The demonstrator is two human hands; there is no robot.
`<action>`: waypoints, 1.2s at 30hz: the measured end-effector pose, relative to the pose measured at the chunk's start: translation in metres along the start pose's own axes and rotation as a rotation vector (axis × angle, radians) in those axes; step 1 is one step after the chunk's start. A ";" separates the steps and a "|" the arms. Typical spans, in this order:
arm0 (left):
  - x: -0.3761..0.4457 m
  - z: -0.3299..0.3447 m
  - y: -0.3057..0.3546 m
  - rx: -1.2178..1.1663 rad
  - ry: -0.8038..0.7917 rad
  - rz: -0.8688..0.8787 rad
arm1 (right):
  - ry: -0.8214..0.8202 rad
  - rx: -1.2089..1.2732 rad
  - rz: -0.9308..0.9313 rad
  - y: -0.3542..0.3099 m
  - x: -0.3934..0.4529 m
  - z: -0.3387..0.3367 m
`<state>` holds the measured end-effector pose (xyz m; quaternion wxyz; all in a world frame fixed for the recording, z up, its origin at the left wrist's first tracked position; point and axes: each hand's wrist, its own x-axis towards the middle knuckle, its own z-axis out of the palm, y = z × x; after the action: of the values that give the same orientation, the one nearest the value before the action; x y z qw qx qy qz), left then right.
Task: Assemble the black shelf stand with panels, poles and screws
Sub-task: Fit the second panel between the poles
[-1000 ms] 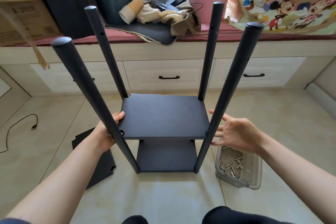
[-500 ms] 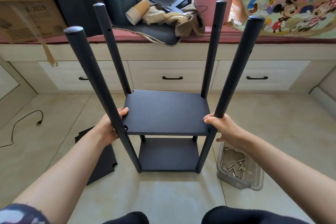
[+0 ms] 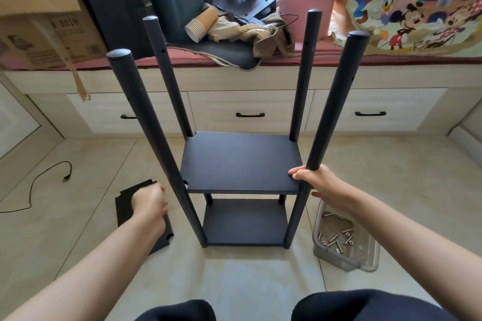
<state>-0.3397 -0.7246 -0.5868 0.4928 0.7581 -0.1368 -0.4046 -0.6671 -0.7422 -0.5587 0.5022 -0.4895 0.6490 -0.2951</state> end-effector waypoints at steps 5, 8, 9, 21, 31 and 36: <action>-0.054 0.011 -0.025 0.044 -0.326 -0.296 | 0.002 0.037 0.040 -0.004 -0.006 0.005; -0.080 0.045 -0.025 -0.013 -0.595 -0.344 | -0.013 0.046 0.040 -0.003 -0.009 0.010; -0.084 0.058 -0.026 -0.042 -0.630 -0.332 | -0.010 0.049 0.036 -0.002 -0.010 0.012; -0.096 0.148 -0.064 -0.593 -0.628 -0.325 | -0.004 -0.156 -0.101 0.000 -0.003 0.016; -0.089 0.153 -0.068 -0.635 -0.694 -0.332 | 0.141 -0.389 -0.367 -0.020 -0.006 -0.005; -0.084 0.145 -0.070 -0.618 -0.713 -0.302 | 0.060 -0.361 -0.356 -0.020 -0.006 -0.004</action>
<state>-0.5151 -0.7326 -0.6337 0.5529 0.4025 -0.0592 -0.7272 -0.6638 -0.7439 -0.5375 0.3274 -0.6689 0.6092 -0.2725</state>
